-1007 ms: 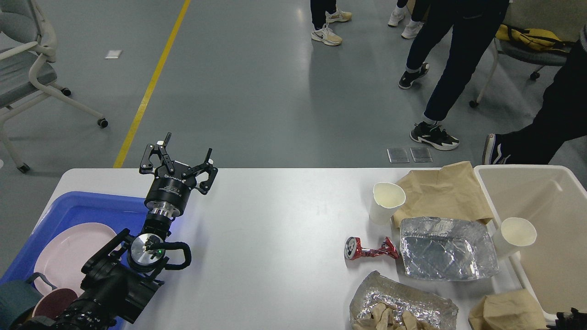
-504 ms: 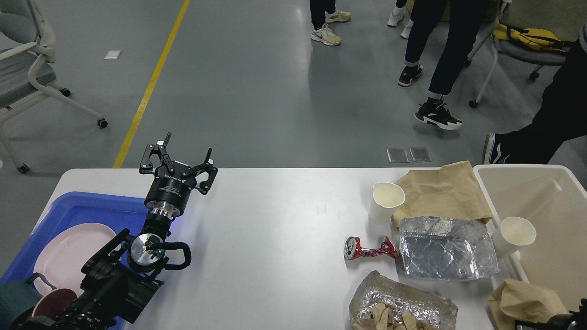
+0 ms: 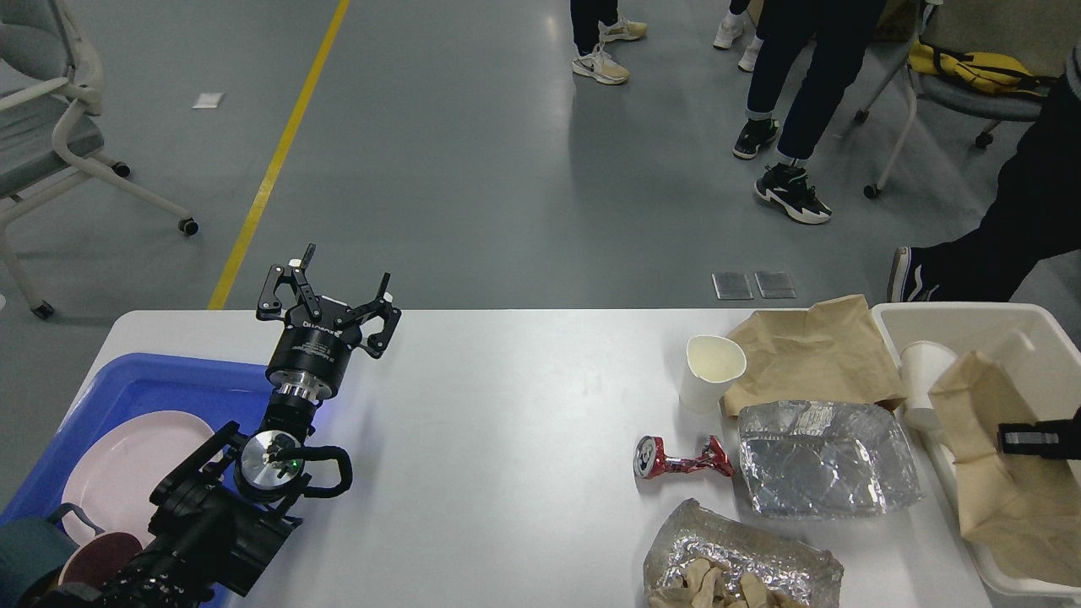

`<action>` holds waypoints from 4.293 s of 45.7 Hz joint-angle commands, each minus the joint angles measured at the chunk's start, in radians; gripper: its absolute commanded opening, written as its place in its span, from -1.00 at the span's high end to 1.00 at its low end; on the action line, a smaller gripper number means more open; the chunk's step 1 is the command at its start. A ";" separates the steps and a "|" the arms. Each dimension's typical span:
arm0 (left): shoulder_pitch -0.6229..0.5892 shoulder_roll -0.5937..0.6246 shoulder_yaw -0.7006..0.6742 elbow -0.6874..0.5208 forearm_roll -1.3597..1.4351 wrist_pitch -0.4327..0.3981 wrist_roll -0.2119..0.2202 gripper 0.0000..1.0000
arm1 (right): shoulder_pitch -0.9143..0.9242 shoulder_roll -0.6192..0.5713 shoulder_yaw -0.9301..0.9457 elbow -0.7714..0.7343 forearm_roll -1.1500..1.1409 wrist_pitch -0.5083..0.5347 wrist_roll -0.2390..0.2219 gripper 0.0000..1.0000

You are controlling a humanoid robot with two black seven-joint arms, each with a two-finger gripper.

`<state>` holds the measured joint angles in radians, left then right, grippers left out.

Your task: Tidy desktop

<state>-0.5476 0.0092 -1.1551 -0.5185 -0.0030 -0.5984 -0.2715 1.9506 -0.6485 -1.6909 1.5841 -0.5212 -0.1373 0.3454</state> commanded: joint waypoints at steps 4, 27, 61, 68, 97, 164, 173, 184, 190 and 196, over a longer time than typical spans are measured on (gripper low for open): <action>0.000 0.000 0.000 0.000 0.000 0.000 0.000 -0.94 | 0.258 0.027 0.008 0.059 -0.005 0.198 0.059 1.00; 0.000 0.000 0.000 0.000 0.000 0.000 0.000 -0.94 | 0.883 0.148 0.278 0.161 0.133 0.912 0.179 1.00; 0.000 0.000 0.000 0.000 0.000 0.000 0.000 -0.94 | -0.149 0.118 0.097 -0.358 0.176 0.219 0.084 1.00; 0.000 0.000 0.000 0.000 0.000 0.000 0.000 -0.94 | -0.559 0.136 0.112 -0.689 0.404 0.107 0.084 1.00; 0.000 0.000 0.000 0.000 0.000 0.002 0.000 -0.94 | -1.299 0.196 0.238 -1.455 0.799 0.079 0.060 -1.00; 0.000 0.000 0.000 0.000 0.000 0.000 0.000 -0.94 | 0.181 0.108 0.252 -0.073 0.240 0.343 0.080 -1.00; 0.000 0.000 0.000 0.000 0.000 0.002 0.000 -0.94 | -0.257 0.125 0.264 -0.470 0.257 0.131 0.080 -1.00; 0.000 -0.002 0.000 0.000 0.000 0.000 0.000 -0.94 | -0.741 0.139 0.517 -0.903 0.354 0.074 0.080 -1.00; 0.000 0.000 0.000 0.000 0.000 0.000 0.000 -0.94 | -0.918 0.205 0.602 -1.096 0.369 0.074 0.080 -1.00; 0.000 0.000 0.000 0.000 0.000 0.000 0.000 -0.94 | -1.055 0.294 0.620 -1.285 0.443 0.074 0.076 -1.00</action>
<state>-0.5476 0.0091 -1.1551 -0.5185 -0.0031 -0.5985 -0.2715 0.9910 -0.4181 -1.0873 0.4269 -0.1422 -0.0629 0.4247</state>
